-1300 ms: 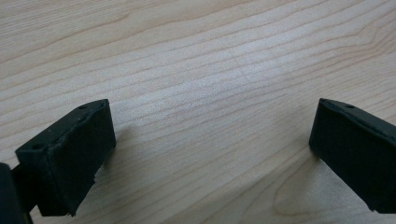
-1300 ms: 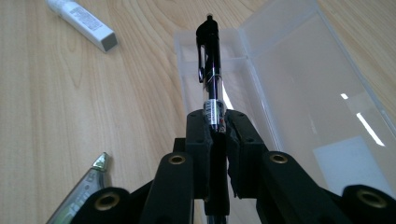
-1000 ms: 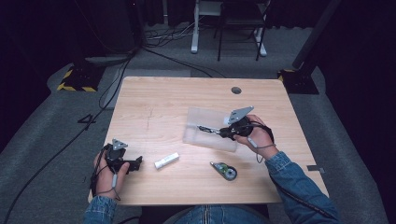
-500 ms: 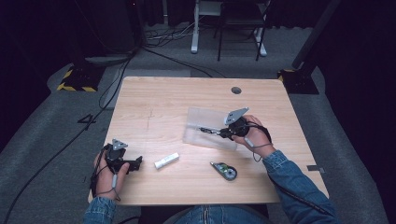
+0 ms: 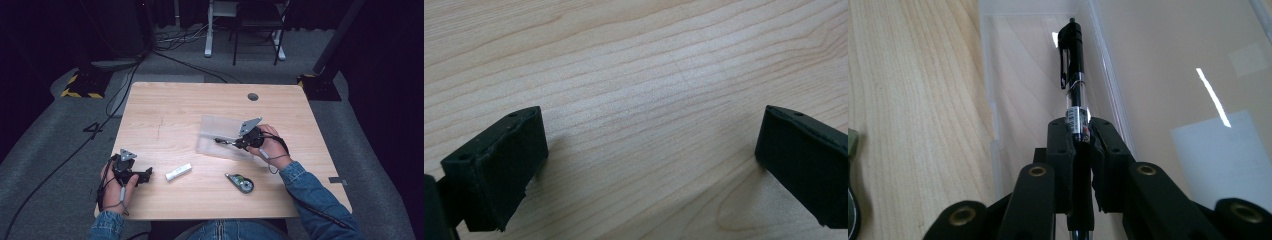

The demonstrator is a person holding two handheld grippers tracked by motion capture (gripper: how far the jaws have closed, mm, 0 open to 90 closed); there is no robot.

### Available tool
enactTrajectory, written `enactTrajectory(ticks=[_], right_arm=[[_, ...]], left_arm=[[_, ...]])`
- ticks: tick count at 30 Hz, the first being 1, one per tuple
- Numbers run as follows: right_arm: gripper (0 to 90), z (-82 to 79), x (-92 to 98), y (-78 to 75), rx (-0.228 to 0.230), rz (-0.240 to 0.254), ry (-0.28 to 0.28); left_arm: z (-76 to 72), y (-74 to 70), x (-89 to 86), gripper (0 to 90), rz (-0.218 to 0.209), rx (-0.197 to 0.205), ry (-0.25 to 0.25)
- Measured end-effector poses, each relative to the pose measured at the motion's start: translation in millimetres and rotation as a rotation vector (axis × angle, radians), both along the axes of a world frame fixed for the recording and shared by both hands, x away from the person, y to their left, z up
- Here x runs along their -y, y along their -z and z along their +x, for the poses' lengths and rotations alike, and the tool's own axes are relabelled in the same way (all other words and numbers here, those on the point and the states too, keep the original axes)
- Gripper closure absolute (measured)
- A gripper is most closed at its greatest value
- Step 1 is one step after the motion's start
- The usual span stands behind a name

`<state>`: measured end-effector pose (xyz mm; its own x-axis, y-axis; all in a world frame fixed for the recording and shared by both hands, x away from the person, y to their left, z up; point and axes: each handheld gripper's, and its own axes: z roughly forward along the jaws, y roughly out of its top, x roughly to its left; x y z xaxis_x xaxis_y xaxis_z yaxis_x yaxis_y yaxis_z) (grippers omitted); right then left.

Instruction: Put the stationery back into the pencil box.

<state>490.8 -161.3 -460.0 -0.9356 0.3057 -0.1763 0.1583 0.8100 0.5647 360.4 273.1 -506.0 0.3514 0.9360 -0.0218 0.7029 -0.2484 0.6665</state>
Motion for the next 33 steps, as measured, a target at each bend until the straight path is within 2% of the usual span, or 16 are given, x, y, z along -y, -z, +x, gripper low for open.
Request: enactTrajectory(ticks=[17, 25, 33], right_arm=[[80.0, 0.7, -1.5, 2.9, 0.054, -0.037, -0.005], [79.6, 0.9, -0.3, 3.8, 0.058, -0.042, 0.005], [74.5, 0.8, 0.5, 3.7, 0.075, -0.034, 0.018]], left_arm=[[0.0, 0.1, 0.0, 0.6, -0.002, 0.0, 0.0], [-0.1, 0.0, 0.2, 0.6, -0.002, 0.0, -0.002], [0.0, 0.0, 0.0, 0.6, -0.001, 0.0, 0.0]])
